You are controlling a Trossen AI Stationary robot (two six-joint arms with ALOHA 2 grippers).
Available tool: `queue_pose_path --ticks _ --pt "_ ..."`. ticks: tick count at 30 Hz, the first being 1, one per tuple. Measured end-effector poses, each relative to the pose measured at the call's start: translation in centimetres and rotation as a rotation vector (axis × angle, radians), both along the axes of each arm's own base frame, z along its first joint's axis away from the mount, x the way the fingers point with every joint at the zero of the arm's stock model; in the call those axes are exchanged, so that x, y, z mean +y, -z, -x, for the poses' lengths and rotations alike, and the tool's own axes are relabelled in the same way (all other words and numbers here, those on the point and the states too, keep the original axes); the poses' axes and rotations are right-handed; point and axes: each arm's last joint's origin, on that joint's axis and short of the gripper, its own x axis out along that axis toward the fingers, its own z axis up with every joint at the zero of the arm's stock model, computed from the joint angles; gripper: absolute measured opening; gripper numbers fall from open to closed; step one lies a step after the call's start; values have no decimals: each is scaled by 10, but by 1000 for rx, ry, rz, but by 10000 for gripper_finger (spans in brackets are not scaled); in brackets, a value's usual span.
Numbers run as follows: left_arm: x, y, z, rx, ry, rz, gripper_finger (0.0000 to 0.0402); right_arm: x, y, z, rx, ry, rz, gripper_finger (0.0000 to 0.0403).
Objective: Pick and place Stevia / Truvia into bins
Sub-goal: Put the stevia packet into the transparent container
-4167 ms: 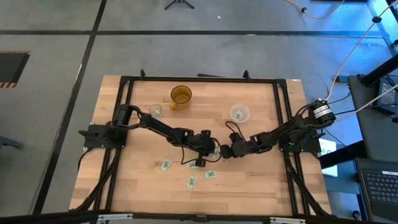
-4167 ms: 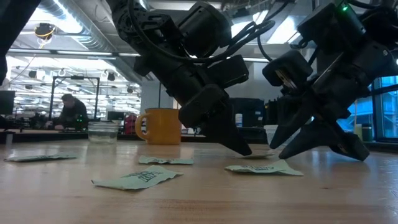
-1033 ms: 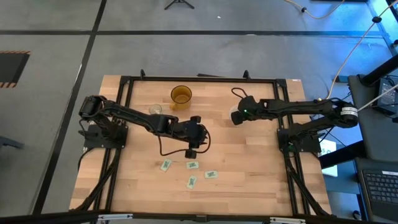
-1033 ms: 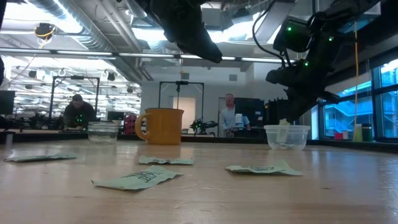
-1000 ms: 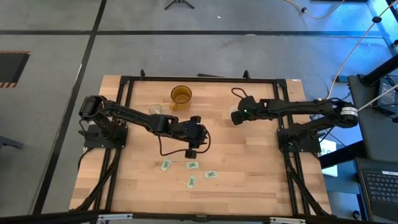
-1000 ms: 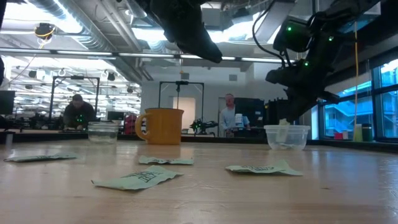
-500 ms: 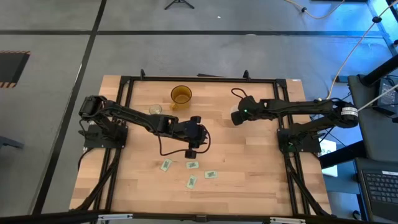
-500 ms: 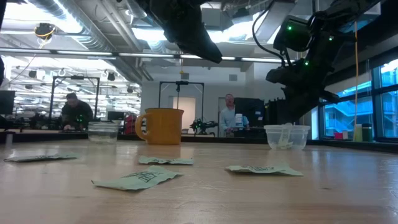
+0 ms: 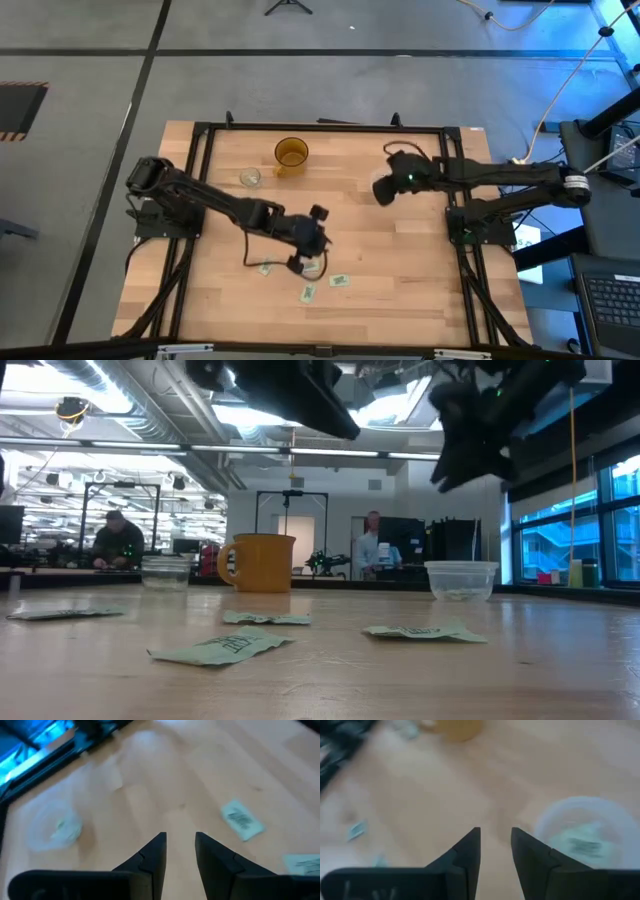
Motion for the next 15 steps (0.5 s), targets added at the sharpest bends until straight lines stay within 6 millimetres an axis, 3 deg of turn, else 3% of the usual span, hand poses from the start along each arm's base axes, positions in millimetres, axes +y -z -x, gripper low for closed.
queue_pose_path --ticks 4,8,15 --pt "-23 9 -6 -30 -2 78 96 34 -2 -7 -56 -149 3 112" --pt "-44 35 -14 -21 -2 98 90 68 0 -9 -121 -289 -1 112" --pt "-69 83 -20 39 -5 22 73 106 16 -11 -119 -300 -159 112"
